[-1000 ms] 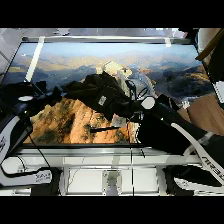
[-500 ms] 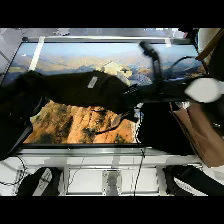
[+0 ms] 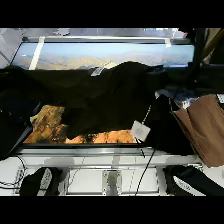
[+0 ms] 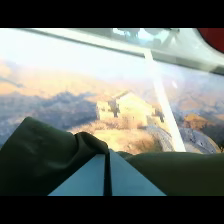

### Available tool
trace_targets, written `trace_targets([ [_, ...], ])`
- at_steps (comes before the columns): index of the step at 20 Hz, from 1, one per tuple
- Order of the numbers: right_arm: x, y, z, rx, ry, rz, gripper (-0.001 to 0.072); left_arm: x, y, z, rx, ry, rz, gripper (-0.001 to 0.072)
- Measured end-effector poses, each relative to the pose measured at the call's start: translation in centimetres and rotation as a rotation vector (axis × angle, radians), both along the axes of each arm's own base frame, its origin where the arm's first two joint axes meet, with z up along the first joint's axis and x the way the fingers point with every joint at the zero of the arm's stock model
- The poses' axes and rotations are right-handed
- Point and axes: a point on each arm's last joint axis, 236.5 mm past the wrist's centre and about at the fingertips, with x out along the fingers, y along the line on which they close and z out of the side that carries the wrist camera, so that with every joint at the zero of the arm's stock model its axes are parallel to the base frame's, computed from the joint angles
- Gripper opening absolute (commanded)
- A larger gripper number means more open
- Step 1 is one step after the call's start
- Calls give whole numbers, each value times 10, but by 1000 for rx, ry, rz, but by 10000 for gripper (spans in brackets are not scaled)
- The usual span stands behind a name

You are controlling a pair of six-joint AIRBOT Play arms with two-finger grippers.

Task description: Fold the clothes and pants, and hang the long-sleeved shirts on hangers.

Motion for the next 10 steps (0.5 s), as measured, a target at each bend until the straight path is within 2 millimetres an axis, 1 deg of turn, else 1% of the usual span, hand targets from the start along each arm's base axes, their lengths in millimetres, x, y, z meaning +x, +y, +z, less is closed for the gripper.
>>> trace_targets([
  [2, 30, -3, -14, 21, 31, -14, 30, 20, 0, -13, -30, 35, -9, 6],
  [4, 62, -2, -22, 98, 52, -14, 30, 44, -2, -16, -49, 44, -21, 6],
  [5, 75, -2, -23, 136, 55, -11, 31, 57, -4, -12, -56, 38, -32, 6],
  [6, 88, -3, -19, 181, 48, -5, 30, 67, -8, -7, -55, 34, -47, 7],
  [7, 99, -5, -13, 207, 33, 1, 30, 77, -11, 3, -56, 15, -59, 6],
  [9, 114, -13, 0, 219, -17, 5, 30, 87, -16, 20, -51, -15, -77, 6],
  [10, 117, -17, 5, 206, -38, 10, 31, 88, -20, 26, -46, -23, -91, 6],
])
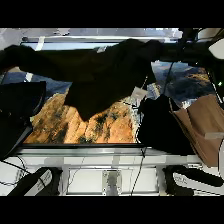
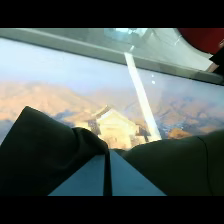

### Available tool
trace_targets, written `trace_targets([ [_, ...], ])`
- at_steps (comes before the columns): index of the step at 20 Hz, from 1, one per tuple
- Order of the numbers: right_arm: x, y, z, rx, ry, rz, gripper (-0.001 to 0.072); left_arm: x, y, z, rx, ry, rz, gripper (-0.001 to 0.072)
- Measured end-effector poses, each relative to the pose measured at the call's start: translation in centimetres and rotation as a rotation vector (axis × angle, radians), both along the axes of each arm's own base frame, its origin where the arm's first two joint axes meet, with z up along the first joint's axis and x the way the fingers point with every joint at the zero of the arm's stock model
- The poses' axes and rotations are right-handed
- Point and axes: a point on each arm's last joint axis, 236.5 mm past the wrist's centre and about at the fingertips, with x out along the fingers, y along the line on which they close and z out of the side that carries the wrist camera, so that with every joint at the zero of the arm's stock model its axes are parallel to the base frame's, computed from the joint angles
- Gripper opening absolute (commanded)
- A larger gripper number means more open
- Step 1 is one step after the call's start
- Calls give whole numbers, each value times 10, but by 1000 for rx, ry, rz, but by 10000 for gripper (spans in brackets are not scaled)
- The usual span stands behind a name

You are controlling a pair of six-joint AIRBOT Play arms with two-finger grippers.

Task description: Fold the clothes and pants, and hang the long-sleeved shirts on hangers.

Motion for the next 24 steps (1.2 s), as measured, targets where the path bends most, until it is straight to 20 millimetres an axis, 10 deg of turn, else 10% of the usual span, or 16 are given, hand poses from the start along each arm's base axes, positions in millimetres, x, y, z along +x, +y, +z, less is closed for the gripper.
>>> trace_targets([
  [2, -6, -4, -7, -69, 4, 38, 31, -8, -9, 1, 32, 24, -44, 7],
  [5, -41, -14, -68, -267, 166, 167, 31, -43, -23, -33, 110, 190, -138, 6],
  [14, -184, -54, -325, -503, 855, 299, 31, -187, -32, -261, 94, 867, -218, 7],
  [17, -195, -62, -355, -515, 891, 246, 54, -191, -28, -303, 64, 926, -172, 18],
  [18, -190, -63, -359, -511, 884, 216, 192, -187, -25, -314, 57, 935, -152, 166],
  [19, -183, -64, -361, -511, 867, 189, 345, -183, -21, -323, 59, 940, -132, 539],
  [20, -174, -65, -360, -512, 844, 164, 352, -179, -18, -330, 57, 944, -115, 706],
  [24, -138, -70, -326, -554, 730, 140, 353, -150, 6, -315, 25, 895, -21, 694],
])
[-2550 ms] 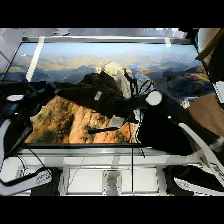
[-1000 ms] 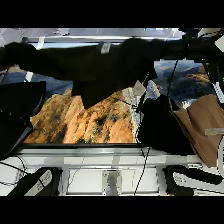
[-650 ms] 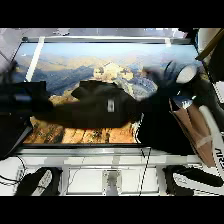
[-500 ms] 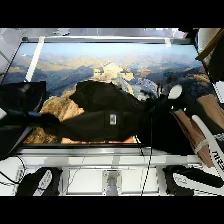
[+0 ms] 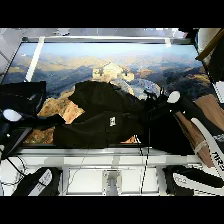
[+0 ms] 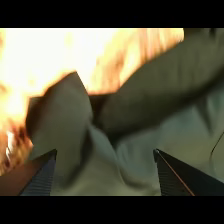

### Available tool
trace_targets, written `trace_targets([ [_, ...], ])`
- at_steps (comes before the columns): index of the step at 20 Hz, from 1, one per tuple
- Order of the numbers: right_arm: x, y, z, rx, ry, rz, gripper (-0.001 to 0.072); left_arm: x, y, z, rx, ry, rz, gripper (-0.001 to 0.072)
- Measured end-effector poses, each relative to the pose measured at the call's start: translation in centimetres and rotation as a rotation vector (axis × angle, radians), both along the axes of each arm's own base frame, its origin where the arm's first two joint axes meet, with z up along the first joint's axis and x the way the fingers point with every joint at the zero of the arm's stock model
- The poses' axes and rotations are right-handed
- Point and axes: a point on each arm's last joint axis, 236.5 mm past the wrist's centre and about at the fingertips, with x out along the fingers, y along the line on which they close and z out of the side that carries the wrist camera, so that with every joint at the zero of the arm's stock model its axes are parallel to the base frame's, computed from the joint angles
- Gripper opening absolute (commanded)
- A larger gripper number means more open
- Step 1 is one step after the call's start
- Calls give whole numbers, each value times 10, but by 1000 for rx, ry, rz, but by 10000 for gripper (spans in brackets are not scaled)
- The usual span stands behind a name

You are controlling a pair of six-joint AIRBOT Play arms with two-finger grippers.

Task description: Fold the clothes and pants, and hang the long-sleeved shirts on hangers.

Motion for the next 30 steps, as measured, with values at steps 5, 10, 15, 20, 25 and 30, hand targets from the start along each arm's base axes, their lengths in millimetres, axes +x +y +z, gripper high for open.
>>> trace_targets([
  [5, 17, -49, 55, -159, -122, 22, 354, -2, 59, 40, 26, -57, 197, 693],
  [10, 3, -91, 77, -151, -123, -123, 357, -60, 88, -5, -43, 127, 375, 693],
  [15, -1, -88, 83, -56, -138, -134, 357, -81, 75, -50, -203, 295, 371, 692],
  [20, 4, -83, 88, -17, -166, -135, 356, -84, 61, -74, -300, 333, 260, 691],
  [25, 6, -82, 89, -7, -175, -136, 355, -89, 47, -85, -384, 364, 179, 691],
  [30, 14, -82, 90, -4, -206, -151, 355, -87, 46, -89, -390, 342, 145, 545],
])
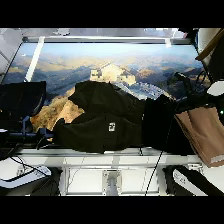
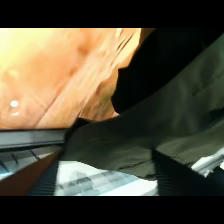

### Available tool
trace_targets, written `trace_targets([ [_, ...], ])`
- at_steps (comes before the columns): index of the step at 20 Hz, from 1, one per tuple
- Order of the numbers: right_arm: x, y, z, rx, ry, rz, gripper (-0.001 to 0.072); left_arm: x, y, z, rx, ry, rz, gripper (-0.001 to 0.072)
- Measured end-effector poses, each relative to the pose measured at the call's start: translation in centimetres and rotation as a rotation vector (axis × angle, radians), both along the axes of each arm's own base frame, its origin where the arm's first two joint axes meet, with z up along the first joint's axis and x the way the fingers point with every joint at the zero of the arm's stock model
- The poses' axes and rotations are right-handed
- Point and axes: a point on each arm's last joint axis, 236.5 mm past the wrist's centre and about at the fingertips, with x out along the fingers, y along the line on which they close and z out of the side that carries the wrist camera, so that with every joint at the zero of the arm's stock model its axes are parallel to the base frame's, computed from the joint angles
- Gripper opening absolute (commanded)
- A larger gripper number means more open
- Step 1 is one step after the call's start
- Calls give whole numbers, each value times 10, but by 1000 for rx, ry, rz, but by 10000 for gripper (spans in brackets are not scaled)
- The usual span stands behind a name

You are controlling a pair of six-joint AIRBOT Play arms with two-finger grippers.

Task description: Fold the clothes and pants, and hang the long-sleeved shirts on hangers.

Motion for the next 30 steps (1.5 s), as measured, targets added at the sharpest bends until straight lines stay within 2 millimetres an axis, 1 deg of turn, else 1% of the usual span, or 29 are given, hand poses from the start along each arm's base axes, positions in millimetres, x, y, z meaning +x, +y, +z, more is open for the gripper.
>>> trace_targets([
  [2, 5, -1, 1, -2, -20, -10, 355, 5, 1, -1, 1, -17, 10, 539],
  [3, 6, -1, 1, -3, -25, -13, 355, 8, 0, 0, -2, -28, 19, 417],
  [4, 8, -1, 1, -3, -31, -16, 354, 12, 2, -1, 5, -40, 30, 275],
  [5, 9, -2, 1, -4, -37, -19, 355, 15, 3, -1, 11, -49, 38, 151],
  [6, 10, -2, 2, -4, -38, -19, 355, 19, 1, 2, -9, -60, 51, 34],
  [7, 11, -2, 2, -4, -41, -21, 355, 21, -4, 6, -34, -69, 58, 10],
  [14, 12, -3, 2, -10, -49, -18, 355, 27, -17, 23, -120, -98, 62, 9],
  [17, 5, -6, -5, -24, -26, -3, 356, 29, -20, 32, -133, -126, 50, 9],
  [19, -13, -3, -24, -5, 49, 3, 358, 32, -19, 38, -121, -154, 44, 9],
  [20, -26, 0, -37, 20, 102, 0, 454, 33, -18, 42, -113, -166, 39, 9],
  [21, -39, 6, -51, 51, 152, -6, 613, 35, -17, 44, -102, -181, 37, 9],
  [22, -53, 14, -65, 93, 207, -15, 626, 36, -16, 47, -94, -192, 36, 9],
  [24, -81, 34, -85, 192, 311, -36, 626, 38, -14, 50, -82, -207, 34, 9],
  [27, -117, 62, -102, 331, 443, -73, 625, 39, -13, 53, -73, -217, 32, 9],
  [30, -136, 79, -115, 420, 511, -131, 624, 40, -13, 53, -69, -220, 32, 9],
])
